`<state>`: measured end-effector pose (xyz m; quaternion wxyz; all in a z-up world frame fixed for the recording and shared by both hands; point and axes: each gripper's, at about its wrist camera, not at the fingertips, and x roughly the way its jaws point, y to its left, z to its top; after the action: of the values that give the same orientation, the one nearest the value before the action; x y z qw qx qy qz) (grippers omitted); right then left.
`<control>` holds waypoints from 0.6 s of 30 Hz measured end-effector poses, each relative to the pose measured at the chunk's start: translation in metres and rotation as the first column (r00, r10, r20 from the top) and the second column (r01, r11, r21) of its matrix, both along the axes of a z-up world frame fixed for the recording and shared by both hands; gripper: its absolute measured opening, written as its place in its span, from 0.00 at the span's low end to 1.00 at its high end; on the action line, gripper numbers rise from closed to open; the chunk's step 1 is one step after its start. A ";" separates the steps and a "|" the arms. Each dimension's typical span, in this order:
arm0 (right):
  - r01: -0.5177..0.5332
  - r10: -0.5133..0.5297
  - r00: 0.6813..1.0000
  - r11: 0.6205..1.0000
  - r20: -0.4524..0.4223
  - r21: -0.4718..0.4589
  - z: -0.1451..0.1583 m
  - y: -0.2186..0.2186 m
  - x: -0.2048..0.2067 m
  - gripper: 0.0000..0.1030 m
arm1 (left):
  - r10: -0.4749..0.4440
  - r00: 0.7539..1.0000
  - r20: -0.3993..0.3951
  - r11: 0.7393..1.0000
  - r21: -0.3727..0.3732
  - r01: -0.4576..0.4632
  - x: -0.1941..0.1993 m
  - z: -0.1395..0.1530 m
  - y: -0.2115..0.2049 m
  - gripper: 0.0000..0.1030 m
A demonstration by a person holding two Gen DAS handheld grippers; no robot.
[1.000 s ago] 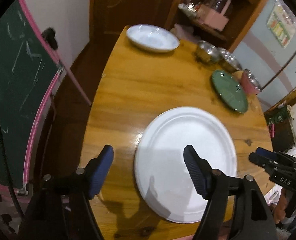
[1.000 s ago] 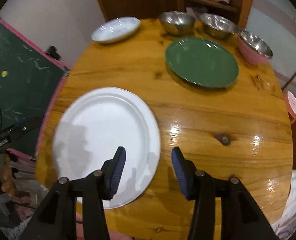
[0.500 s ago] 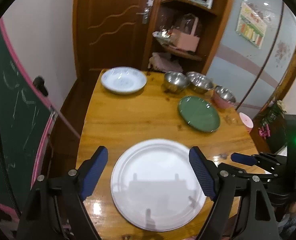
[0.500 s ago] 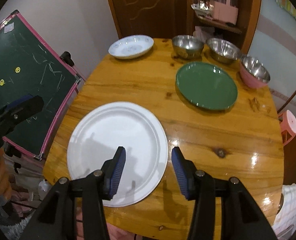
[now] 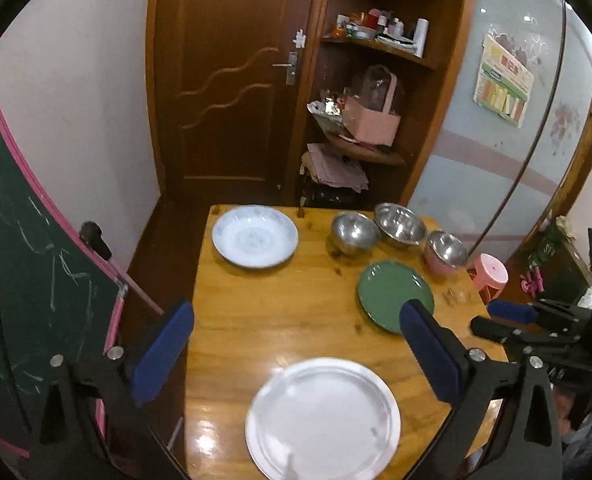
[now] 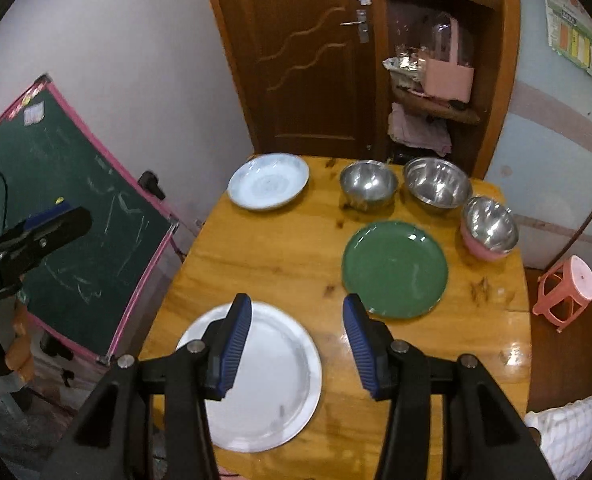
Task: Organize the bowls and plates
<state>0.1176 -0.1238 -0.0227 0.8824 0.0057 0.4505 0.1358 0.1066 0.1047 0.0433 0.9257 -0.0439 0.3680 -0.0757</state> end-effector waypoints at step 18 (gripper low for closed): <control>0.089 -0.089 0.996 0.996 -0.009 0.012 0.063 -0.030 0.098 0.46 | 0.093 0.996 -0.019 0.992 0.089 -0.091 0.093 0.032 0.031 0.99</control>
<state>0.2153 -0.1534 0.0402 0.8856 0.0319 0.4525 0.0991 0.1996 0.1352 0.0751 0.9250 -0.0209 0.3791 -0.0163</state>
